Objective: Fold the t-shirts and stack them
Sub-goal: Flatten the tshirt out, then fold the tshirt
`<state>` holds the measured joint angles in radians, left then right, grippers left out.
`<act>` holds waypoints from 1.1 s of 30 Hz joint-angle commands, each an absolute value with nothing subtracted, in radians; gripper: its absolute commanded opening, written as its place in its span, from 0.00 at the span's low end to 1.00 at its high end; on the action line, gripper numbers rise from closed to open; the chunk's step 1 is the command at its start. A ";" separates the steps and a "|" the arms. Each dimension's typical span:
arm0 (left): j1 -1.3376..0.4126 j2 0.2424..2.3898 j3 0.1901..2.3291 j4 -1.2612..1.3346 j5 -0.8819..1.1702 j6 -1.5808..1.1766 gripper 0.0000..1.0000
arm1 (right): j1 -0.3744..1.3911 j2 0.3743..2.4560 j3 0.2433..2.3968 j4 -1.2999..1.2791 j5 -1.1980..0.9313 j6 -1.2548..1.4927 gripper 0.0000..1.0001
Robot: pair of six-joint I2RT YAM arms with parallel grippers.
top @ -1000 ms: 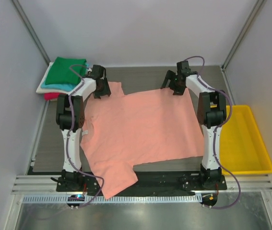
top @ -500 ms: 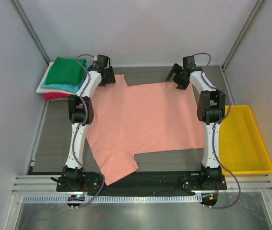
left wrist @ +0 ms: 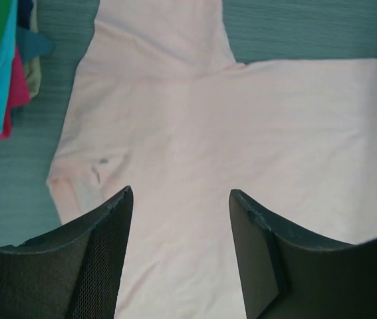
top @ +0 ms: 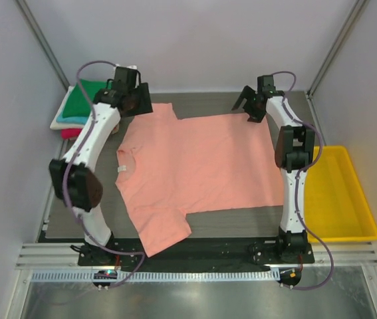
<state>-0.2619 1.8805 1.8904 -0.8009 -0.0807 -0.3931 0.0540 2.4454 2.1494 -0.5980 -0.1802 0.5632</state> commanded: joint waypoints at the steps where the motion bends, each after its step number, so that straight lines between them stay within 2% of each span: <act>1: -0.322 1.611 1.607 -0.818 -0.153 -0.417 0.61 | 0.048 2.332 2.181 -0.614 -0.235 0.534 0.97; 4: -0.408 1.416 1.385 -0.909 -0.212 -0.475 0.60 | 0.048 2.232 2.116 -0.611 -0.244 0.525 0.98; 10: -0.578 1.033 0.995 -1.023 -0.146 -0.719 0.59 | 0.049 1.961 1.886 -0.612 -0.204 0.497 0.98; 20: -0.873 0.686 0.680 -1.129 -0.089 -1.077 0.59 | 0.086 1.487 1.381 -0.585 -0.141 0.492 0.99; 23: -0.923 0.647 0.572 -1.069 -0.064 -1.150 0.57 | 0.106 1.387 1.252 -0.569 -0.140 0.491 0.99; 26: -0.975 0.676 0.571 -1.046 -0.109 -1.196 0.58 | 0.113 1.320 1.169 -0.569 -0.140 0.485 0.99; 33: -1.198 0.866 0.548 -0.953 -0.204 -1.360 0.57 | 0.118 1.247 1.086 -0.586 -0.137 0.476 0.99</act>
<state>-1.1366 0.8204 0.5510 -1.0359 -0.1387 -1.2404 0.1154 1.3106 1.0939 -0.6094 -0.1490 0.4976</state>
